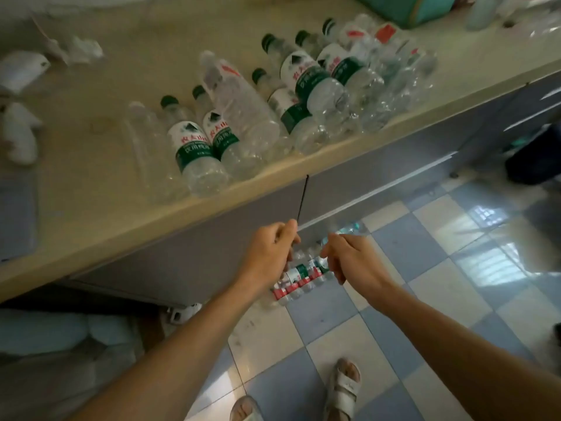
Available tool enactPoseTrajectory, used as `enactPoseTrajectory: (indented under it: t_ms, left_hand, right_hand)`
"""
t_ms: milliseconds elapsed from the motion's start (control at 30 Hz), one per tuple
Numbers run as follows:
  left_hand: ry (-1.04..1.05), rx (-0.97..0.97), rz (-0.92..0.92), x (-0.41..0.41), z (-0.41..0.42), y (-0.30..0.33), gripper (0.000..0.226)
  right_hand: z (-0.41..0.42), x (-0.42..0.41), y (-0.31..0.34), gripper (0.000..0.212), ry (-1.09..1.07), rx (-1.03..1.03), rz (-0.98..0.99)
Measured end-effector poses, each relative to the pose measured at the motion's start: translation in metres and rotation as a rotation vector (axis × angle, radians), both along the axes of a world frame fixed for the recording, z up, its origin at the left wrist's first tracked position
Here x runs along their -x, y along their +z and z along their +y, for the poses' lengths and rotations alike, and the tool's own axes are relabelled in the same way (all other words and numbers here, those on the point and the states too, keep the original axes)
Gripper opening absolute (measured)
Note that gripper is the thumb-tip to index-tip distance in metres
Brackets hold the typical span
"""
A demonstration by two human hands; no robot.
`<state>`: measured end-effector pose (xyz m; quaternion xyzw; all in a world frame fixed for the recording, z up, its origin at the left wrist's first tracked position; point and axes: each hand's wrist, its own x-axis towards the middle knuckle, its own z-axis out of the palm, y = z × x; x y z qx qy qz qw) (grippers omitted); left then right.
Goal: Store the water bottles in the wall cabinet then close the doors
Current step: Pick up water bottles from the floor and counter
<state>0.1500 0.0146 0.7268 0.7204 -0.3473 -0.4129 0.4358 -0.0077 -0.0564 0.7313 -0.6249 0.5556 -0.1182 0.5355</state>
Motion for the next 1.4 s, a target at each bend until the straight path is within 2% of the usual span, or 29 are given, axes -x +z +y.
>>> enactPoseTrajectory:
  t_ms: [300,500,733,900,1067,1200,1267,1400]
  left_hand:
    - [0.023,-0.308,-0.042,0.029,-0.023,-0.233,0.044]
    - [0.111,-0.399,-0.101,0.048,-0.027,-0.407,0.027]
    - [0.159,-0.496,-0.299,0.024,-0.032,-0.566,0.032]
    - [0.166,-0.542,-0.374,0.006,-0.047,-0.641,0.052]
    - [0.136,-0.493,-0.389,0.005,-0.049,-0.691,0.048]
    - [0.118,-0.409,-0.218,-0.004,-0.041,-0.712,0.047]
    - [0.098,-0.397,-0.166,-0.008,-0.035,-0.715,0.047]
    - [0.102,-0.354,-0.119,-0.010,-0.031,-0.719,0.033]
  right_hand:
    - [-0.036,0.064,-0.226,0.034,-0.084,-0.231,0.108]
    - [-0.053,0.107,-0.396,0.024,-0.138,-0.361,0.162]
    - [-0.094,0.114,-0.542,0.016,-0.194,-0.341,0.173]
    - [-0.144,0.088,-0.604,0.013,-0.169,-0.169,0.140]
    - [-0.182,0.069,-0.654,0.053,-0.310,-0.031,0.178]
    - [-0.203,0.055,-0.683,0.083,-0.434,-0.006,0.208]
    - [-0.209,0.051,-0.690,0.089,-0.513,-0.031,0.207]
    - [-0.208,0.046,-0.697,0.095,-0.615,-0.107,0.146]
